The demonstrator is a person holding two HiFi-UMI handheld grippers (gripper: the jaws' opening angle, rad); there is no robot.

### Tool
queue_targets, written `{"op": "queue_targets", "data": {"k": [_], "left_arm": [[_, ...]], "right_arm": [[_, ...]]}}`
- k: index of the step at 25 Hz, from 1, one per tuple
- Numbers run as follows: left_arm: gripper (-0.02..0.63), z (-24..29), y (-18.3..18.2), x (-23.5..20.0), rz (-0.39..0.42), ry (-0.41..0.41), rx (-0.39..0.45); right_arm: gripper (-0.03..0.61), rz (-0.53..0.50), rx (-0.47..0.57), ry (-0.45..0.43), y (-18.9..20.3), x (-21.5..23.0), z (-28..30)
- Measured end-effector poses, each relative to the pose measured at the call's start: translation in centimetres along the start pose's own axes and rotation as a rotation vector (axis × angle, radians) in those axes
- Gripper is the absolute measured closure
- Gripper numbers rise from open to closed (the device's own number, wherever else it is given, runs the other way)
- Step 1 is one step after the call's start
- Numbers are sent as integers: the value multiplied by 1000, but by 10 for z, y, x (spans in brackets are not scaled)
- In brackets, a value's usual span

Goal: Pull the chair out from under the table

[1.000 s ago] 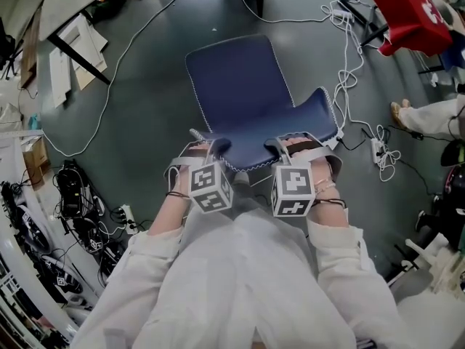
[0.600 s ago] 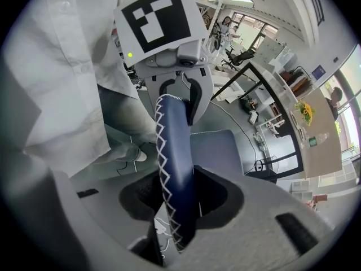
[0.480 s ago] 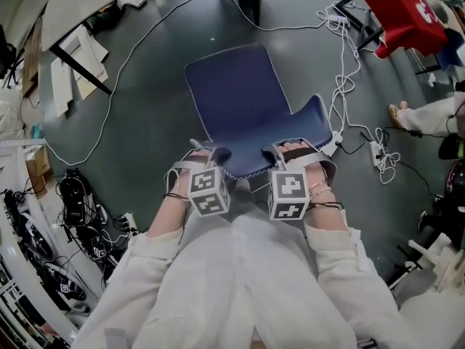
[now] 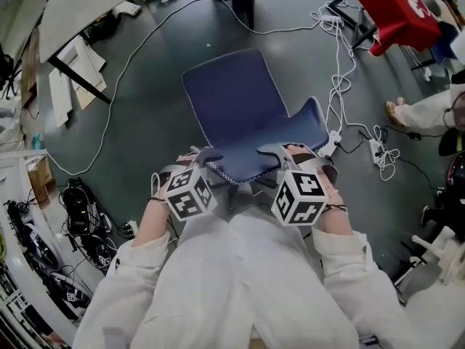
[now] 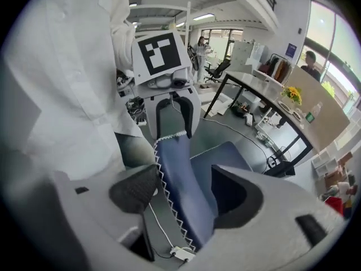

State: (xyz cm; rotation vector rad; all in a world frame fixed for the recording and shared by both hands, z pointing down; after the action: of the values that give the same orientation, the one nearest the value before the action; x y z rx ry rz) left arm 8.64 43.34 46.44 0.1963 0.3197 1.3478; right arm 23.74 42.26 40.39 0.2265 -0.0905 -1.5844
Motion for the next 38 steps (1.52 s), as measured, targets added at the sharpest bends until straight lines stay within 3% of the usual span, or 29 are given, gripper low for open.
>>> {"op": "queue_targets", "data": {"k": [3,10,14,18,19,20,21,23,26,28,34,38], "left_arm": [[333,-31,-2,-10,-22,8,82],[334,-105,-7,-62,-141,-78,405],[334,-145,-6,-91,-212,-18,654],[336,-185,-13,-114,-241,-3,815],[336,-191,-15,-120,-244,10,845],[336,-195,-16,-124,-246,22,869],[336,-198,-17,-127,-249,28,888],[354,-202,-19,-130,-255,23,902],[513,-204,-21,-136,-256,49,880],[565,-203,-21,-143,-246,93,863],[589,-201,-24,-154,-214,43,815],[589,-195,-40,-155,-226,35,795]], "right_arm": [[313,92,116,-8,-3,10,-25],[313,258,424,85,-25,52,-75],[313,410,622,156,-35,78,-97],[314,524,729,176,-39,96,-117],[327,529,753,185,-40,100,-120],[393,526,778,196,-42,104,-121],[468,521,797,207,-43,108,-123],[522,528,801,231,-45,112,-125],[566,576,790,262,-47,116,-128],[575,608,805,264,-50,118,-128],[575,613,724,320,-58,121,-126],[575,595,687,298,-51,123,-126]]}}
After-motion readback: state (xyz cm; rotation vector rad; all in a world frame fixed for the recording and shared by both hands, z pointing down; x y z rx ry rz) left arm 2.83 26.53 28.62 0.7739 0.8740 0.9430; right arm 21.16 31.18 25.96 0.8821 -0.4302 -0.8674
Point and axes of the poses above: the fingertips, and each gripper's own axes: z forward along the fingers, x to its right, y out of its underside, the point moved 10 cm from there along -z, backward along the fingers, and after that the axes turned 15 degrees about -x, right-handed, at the moved point
